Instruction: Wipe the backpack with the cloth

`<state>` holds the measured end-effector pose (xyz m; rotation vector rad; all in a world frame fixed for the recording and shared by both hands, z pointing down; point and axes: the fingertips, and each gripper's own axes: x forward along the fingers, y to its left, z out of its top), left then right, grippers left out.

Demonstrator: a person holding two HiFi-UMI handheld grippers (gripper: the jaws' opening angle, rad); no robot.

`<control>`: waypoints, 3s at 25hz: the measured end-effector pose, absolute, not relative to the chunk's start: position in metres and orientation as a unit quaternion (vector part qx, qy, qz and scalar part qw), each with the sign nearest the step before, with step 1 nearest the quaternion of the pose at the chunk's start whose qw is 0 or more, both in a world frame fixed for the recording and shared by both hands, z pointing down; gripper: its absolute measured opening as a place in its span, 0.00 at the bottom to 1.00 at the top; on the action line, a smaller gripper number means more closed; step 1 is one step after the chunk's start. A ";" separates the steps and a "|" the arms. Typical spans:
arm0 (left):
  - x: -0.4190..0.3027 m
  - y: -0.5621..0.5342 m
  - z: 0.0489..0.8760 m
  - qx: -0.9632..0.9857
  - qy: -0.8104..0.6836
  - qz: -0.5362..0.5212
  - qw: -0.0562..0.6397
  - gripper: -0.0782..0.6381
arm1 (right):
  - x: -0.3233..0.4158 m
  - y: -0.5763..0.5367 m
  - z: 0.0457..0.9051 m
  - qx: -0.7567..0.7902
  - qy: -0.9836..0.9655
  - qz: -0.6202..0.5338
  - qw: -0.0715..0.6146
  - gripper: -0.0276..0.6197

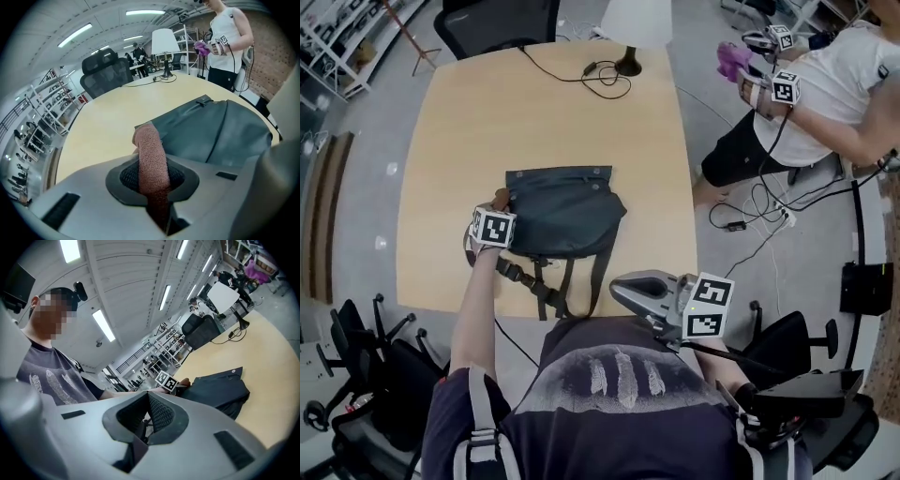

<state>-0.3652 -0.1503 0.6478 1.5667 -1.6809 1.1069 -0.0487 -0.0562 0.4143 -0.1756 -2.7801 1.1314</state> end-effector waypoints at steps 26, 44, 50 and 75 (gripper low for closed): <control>-0.063 -0.285 0.620 0.832 -0.358 0.341 0.250 0.19 | 0.013 -0.093 0.413 0.050 -0.920 0.389 0.017 0.05; -0.154 -0.337 0.658 0.752 -0.486 0.347 0.280 0.19 | -0.021 -0.086 0.433 0.018 -0.910 0.403 0.100 0.05; -0.206 -0.320 0.672 0.736 -0.474 0.421 0.237 0.19 | -0.041 -0.086 0.433 0.013 -0.914 0.388 0.121 0.05; -0.489 -0.180 0.618 0.597 -0.660 0.390 0.235 0.19 | -0.092 -0.059 0.439 0.019 -0.912 0.390 0.124 0.05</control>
